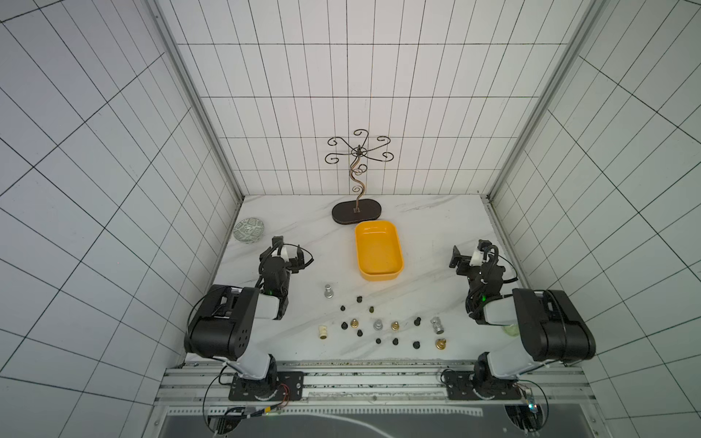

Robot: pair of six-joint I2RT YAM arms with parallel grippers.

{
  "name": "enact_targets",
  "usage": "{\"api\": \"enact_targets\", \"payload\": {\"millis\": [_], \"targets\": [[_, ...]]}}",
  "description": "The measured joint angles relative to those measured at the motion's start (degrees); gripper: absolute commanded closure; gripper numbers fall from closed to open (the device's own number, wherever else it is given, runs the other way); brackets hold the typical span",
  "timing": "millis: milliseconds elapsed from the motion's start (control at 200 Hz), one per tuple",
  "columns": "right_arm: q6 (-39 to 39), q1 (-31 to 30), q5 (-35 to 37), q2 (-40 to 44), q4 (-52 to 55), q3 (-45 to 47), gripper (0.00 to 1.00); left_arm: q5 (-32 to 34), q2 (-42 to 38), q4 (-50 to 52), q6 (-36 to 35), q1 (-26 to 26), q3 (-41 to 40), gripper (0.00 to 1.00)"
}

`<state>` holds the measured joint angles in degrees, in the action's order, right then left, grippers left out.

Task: Put the chess pieces into the storage box
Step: Pick up the chess piece at the center of the board.

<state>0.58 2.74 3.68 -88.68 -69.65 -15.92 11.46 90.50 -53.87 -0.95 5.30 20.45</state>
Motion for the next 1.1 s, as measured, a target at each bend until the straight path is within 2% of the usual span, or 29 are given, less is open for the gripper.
{"api": "enact_targets", "payload": {"millis": [989, 1099], "targets": [[0.6, 0.7, -2.6, 0.1, -0.1, 0.0, 0.01, 1.0, -0.1, -0.2, -0.4, 0.6, 0.0, 0.03], [0.7, 0.7, -3.1, 4.9, 6.5, -0.3, 0.01, 2.8, -3.5, 4.5, -0.1, 1.4, 0.7, 0.03]]}}
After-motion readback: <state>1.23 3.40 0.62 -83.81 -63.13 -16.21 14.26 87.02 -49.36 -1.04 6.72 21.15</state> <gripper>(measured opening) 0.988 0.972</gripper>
